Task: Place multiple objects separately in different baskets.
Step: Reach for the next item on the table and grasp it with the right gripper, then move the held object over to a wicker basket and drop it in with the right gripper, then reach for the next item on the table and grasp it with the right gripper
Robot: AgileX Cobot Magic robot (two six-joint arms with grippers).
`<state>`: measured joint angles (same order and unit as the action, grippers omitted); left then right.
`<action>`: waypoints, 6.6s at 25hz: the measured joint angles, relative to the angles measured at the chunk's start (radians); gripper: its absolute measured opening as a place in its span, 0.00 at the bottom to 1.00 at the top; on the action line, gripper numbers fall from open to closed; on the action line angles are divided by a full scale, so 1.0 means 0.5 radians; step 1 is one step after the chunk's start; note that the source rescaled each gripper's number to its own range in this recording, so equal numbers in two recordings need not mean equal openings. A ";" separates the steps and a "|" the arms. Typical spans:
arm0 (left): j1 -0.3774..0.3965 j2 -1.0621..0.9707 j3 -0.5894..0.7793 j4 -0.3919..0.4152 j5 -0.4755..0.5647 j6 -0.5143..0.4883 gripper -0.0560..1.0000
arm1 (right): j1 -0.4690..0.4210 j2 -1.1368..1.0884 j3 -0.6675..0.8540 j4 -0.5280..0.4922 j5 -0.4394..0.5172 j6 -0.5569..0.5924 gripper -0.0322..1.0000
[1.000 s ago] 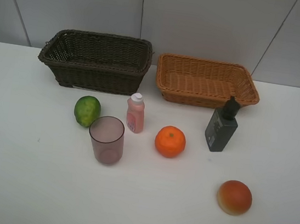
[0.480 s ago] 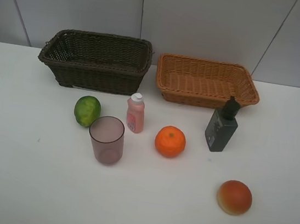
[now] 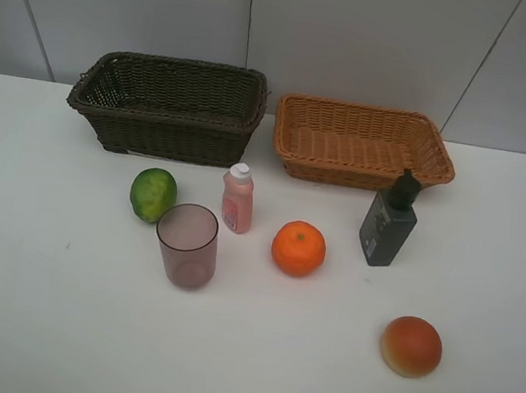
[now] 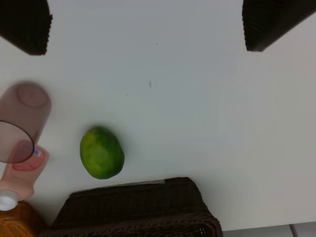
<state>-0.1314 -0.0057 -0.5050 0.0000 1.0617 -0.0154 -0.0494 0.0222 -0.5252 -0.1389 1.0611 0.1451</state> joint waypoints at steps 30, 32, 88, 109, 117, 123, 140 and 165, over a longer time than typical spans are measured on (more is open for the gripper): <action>0.000 0.000 0.000 0.000 0.000 0.000 1.00 | 0.916 3.011 -1.550 0.007 0.263 0.084 0.98; 0.000 0.000 0.000 0.000 0.000 0.000 1.00 | 0.935 3.125 -1.602 0.015 0.261 0.088 0.98; 0.000 0.000 0.000 0.000 0.000 0.000 1.00 | 0.815 3.911 -1.650 0.054 -0.054 0.092 0.07; 0.000 0.000 0.000 0.000 0.000 0.000 1.00 | 1.310 3.696 -2.451 -0.007 0.327 -0.157 0.06; 0.000 0.000 0.000 0.000 0.000 0.000 1.00 | 1.520 3.974 -3.102 -0.084 0.184 -0.187 0.06; 0.000 0.000 0.000 0.000 0.000 0.000 1.00 | 1.539 4.219 -3.200 -0.083 -0.446 -0.210 0.06; 0.000 0.000 0.000 0.000 -0.002 0.000 1.00 | 1.431 4.869 -3.200 -0.044 -1.145 -0.216 0.06; 0.000 0.000 0.000 0.000 -0.002 0.000 1.00 | 1.417 4.447 -3.200 0.070 -0.568 -0.216 0.99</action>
<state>-0.1314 -0.0057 -0.5050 0.0000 1.0608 -0.0154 0.6591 2.2460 -2.1250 -0.1041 0.7769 0.0371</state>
